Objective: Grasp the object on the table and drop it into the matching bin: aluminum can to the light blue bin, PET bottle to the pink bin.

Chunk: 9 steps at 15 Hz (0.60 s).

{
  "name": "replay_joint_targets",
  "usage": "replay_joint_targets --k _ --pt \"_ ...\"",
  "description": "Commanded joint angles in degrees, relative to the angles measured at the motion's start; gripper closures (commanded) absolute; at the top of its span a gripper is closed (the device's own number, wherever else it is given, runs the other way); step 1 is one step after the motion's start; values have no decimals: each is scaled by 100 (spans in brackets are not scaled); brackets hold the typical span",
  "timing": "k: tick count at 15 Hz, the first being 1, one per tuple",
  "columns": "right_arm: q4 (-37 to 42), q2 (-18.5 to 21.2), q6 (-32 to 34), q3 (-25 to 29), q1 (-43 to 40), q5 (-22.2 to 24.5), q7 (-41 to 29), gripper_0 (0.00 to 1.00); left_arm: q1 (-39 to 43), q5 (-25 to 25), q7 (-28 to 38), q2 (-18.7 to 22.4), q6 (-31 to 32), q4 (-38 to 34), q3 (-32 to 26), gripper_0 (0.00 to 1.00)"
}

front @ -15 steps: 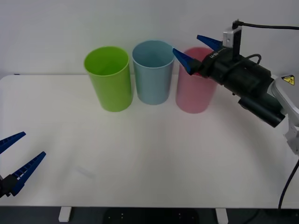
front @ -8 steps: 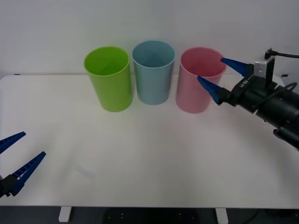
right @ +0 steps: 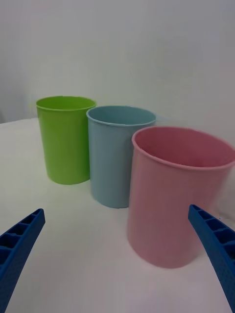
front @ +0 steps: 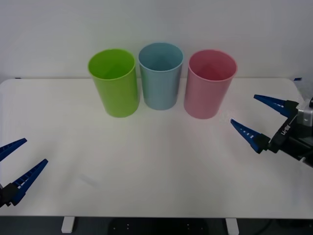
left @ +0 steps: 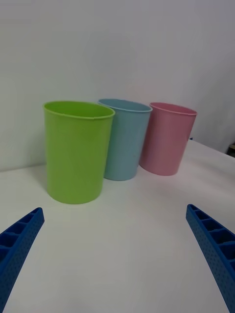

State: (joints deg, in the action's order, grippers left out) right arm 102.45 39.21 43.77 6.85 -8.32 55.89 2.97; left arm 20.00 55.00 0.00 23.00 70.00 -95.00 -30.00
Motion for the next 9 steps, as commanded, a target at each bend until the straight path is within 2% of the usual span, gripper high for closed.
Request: replay_joint_targets --k 1,4,9 --pt "478 -1 9 238 -618 1 -43 0 0 0 0 0 0 0 0 0" --pt "742 -1 18 352 -1084 -70 -60 0 0 0 0 0 0 0 0 0" --pt "751 -1 18 343 -1137 -61 -69 0 0 0 0 0 0 0 0 0"
